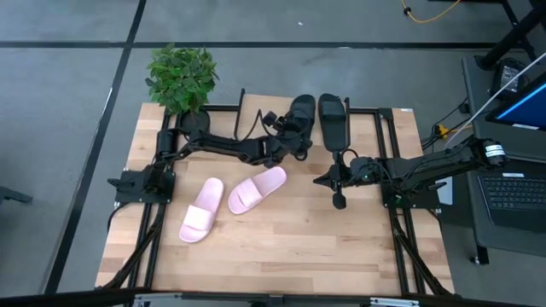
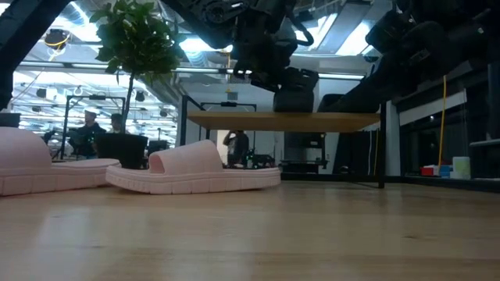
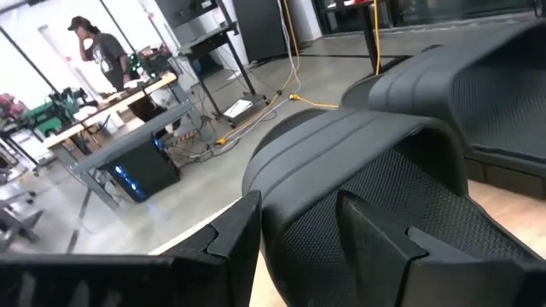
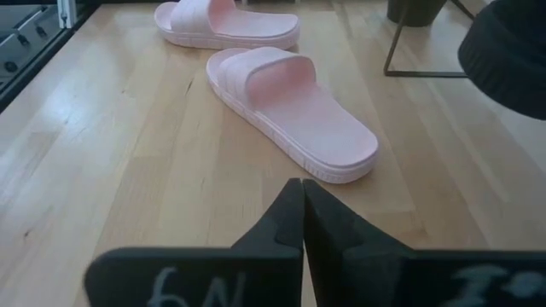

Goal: Pick and place slides into the shelf
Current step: Put the black slide on the shelf

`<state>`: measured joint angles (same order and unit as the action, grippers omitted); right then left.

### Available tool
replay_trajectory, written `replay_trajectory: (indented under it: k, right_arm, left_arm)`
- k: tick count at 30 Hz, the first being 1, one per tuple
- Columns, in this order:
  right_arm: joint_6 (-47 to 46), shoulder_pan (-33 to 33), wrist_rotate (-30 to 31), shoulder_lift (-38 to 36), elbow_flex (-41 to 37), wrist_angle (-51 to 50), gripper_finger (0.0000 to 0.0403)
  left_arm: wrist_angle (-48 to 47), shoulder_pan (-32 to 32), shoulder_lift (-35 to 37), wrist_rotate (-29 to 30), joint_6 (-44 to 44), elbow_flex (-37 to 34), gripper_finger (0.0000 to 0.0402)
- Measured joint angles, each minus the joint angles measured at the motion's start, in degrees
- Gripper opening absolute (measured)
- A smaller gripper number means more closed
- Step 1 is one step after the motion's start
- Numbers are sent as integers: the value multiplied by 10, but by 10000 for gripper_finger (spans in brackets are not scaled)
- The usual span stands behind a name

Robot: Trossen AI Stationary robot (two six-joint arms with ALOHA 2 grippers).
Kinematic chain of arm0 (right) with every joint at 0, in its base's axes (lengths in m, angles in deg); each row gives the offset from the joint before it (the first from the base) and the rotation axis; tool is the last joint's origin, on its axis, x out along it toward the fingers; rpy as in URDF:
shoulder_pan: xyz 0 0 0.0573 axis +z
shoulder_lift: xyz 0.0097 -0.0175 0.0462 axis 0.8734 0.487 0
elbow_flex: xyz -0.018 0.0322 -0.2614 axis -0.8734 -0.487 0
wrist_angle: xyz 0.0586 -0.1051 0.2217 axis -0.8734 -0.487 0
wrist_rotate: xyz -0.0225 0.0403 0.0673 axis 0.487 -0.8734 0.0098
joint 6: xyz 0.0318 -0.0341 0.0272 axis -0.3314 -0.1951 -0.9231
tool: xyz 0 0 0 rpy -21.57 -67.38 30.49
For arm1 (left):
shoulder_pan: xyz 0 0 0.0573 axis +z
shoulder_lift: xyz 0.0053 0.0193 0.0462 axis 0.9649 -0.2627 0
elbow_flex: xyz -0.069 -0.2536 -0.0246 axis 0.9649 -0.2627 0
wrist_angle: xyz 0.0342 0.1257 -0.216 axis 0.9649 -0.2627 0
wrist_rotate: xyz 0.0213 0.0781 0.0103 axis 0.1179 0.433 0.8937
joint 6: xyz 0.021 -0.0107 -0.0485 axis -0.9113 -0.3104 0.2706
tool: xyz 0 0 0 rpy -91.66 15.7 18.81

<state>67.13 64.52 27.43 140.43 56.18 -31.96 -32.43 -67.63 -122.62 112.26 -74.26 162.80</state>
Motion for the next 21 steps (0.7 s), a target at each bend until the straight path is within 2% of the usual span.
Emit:
replay_trajectory:
  k: [9, 21]
  right_arm:
    - [0, 0, 0, 0, 0, 0, 4]
    - [0, 0, 0, 0, 0, 0, 4]
  left_arm:
    - [2, -7, 0, 0, -54, 1, 146]
    - [12, 29, 0, -8, -23, 0, 146]
